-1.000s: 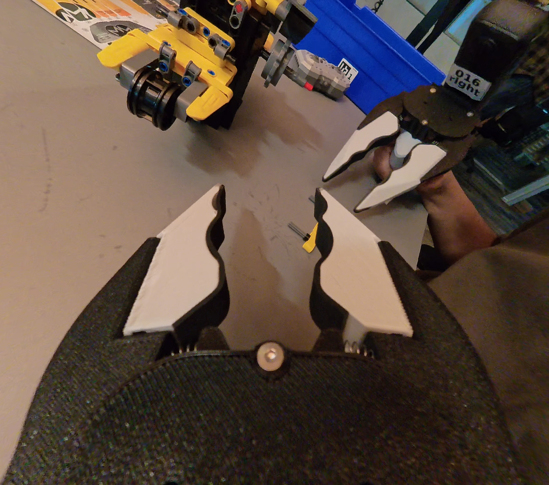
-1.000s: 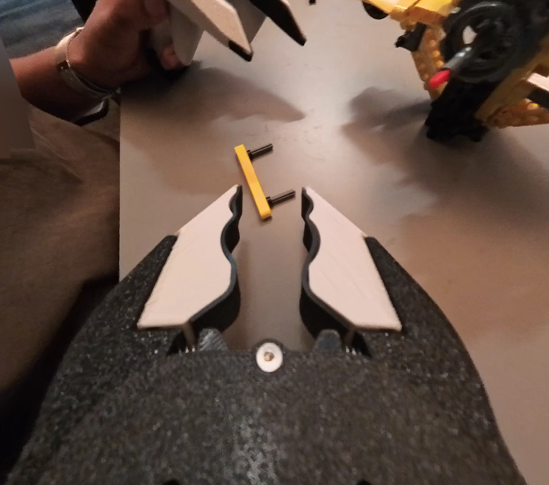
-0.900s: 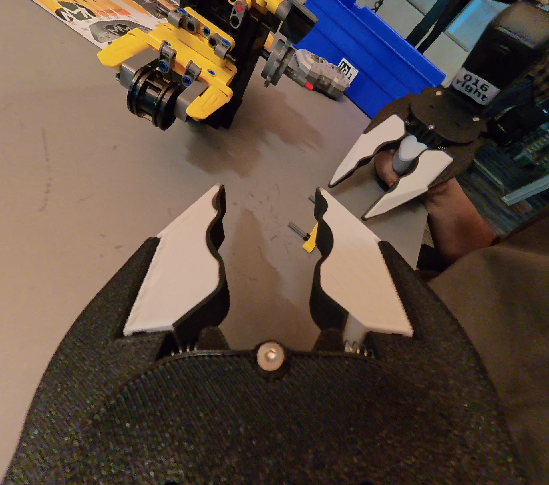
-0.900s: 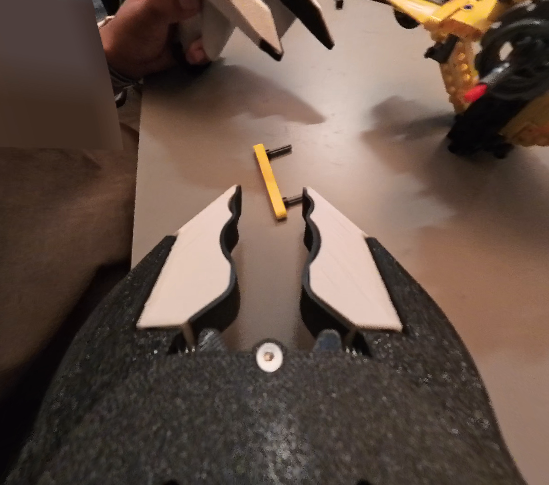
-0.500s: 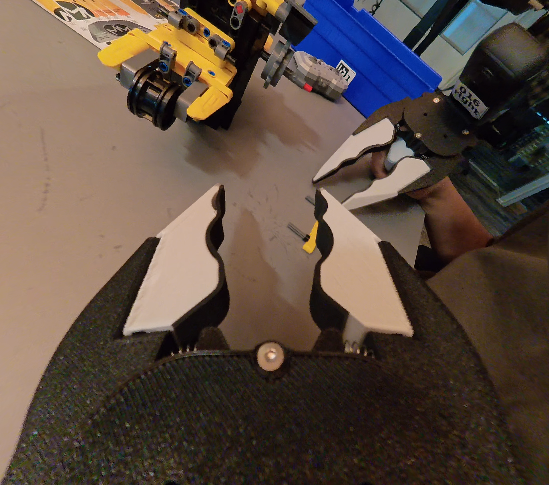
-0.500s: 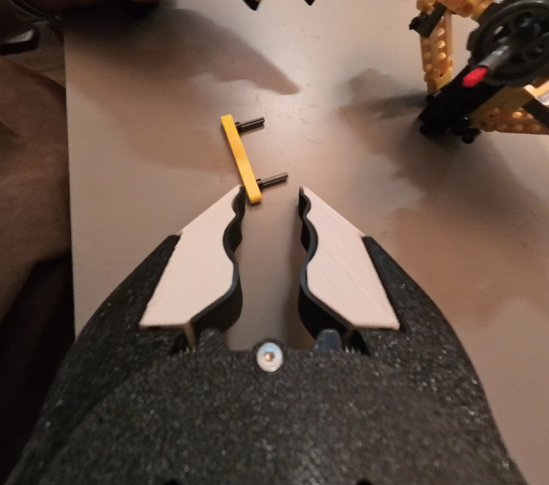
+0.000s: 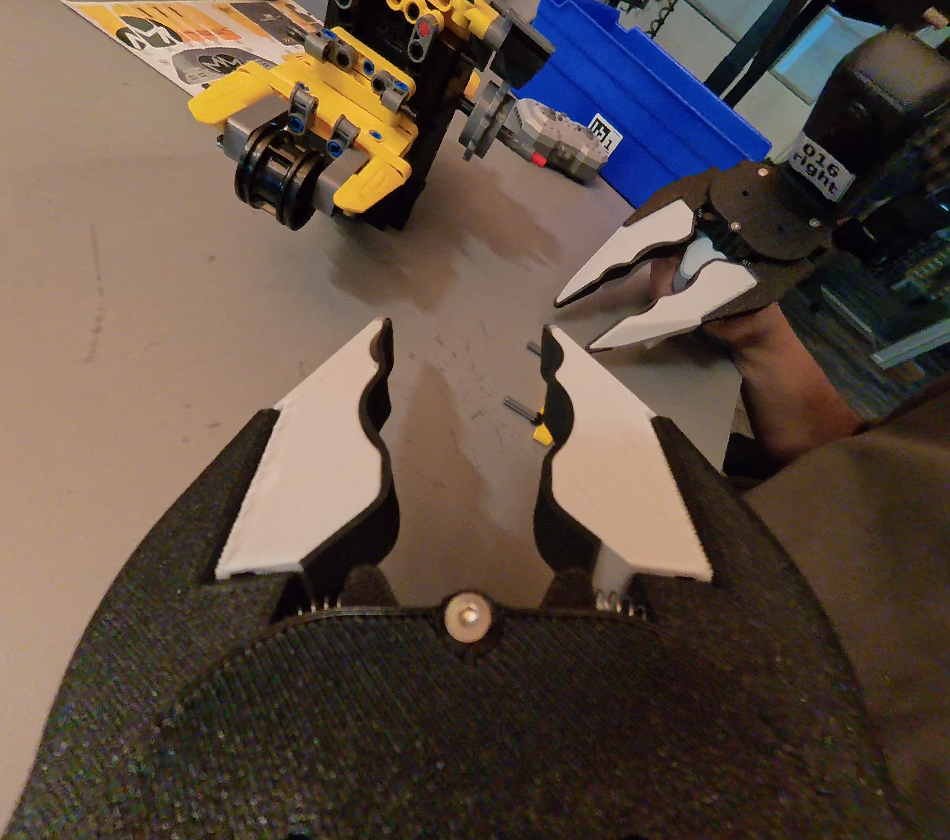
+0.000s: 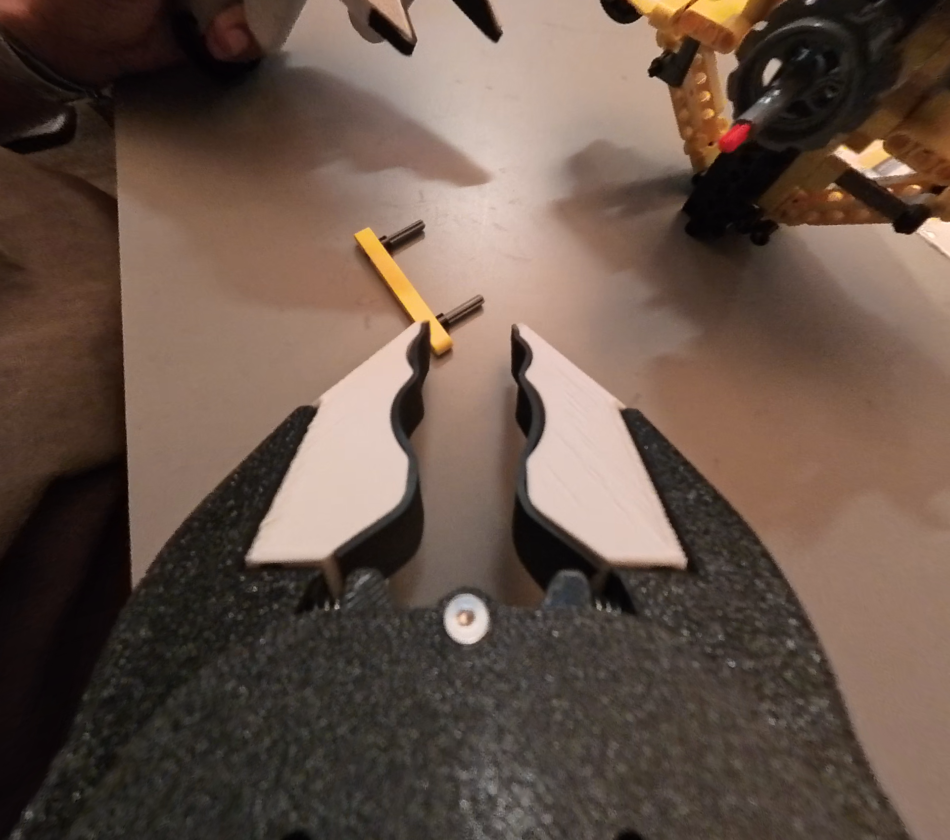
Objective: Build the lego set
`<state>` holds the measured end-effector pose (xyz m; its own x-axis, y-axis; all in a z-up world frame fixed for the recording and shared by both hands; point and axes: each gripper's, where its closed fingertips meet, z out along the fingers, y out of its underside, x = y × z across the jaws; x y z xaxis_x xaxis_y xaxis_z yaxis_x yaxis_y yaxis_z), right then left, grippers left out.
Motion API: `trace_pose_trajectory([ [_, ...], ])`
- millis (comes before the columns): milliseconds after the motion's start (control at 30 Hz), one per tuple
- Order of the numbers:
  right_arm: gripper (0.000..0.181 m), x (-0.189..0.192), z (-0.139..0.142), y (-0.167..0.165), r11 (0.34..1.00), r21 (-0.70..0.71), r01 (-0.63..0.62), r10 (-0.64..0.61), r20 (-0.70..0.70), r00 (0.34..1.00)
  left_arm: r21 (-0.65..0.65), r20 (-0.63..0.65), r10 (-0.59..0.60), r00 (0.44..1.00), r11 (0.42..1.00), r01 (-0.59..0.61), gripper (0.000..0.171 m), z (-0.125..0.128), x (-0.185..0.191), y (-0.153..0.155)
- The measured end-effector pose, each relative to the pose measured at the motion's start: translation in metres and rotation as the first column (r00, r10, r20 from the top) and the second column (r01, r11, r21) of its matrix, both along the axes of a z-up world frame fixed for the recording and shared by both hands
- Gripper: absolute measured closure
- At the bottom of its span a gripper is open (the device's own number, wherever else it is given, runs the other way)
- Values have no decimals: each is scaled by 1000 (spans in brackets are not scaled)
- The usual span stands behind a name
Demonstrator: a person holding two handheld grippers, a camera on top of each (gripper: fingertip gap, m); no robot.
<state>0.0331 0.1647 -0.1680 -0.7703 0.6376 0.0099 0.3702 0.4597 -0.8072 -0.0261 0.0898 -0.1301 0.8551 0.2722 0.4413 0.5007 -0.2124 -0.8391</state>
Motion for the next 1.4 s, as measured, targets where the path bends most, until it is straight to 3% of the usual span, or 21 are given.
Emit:
trace_pose_trajectory([
  [367,154,-4,-2,3,1000,3,28,-28,16,999,56,-87,14,996,998,-9,145,13,1,-3],
  [467,154,-5,-1,4,999,-7,38,-38,15,999,18,-154,70,986,998,-68,167,20,-8,-17],
  [533,154,-5,0,5,999,-10,43,-42,9,999,-10,-289,185,939,981,-196,171,38,-30,-46],
  [633,153,-7,-1,6,998,2,59,-59,4,998,6,-488,380,786,902,-432,171,74,-66,-113],
  [700,152,-9,-3,7,997,16,70,-71,13,997,-12,-536,461,708,834,-552,171,82,-85,-156],
  [833,152,-10,-6,8,997,26,79,-79,22,997,-91,-503,541,674,742,-664,170,66,-111,-216],
  [1067,153,-15,-5,11,993,31,110,-111,11,994,-248,-458,619,638,600,-760,153,14,-141,-284],
  [1200,155,-18,0,15,990,4,143,-143,-3,990,-244,-404,666,627,582,-776,130,5,-145,-303],
  [1300,155,-21,-1,18,987,-12,158,-158,15,987,-283,-389,689,611,542,-791,122,-5,-147,-320],
  [1333,155,-22,-1,19,987,-12,163,-162,19,987,-300,-397,696,598,518,-801,128,-8,-149,-327],
  [1400,156,-25,-2,20,985,-6,171,-171,22,985,-326,-412,694,590,493,-807,169,-15,-149,-337],
])
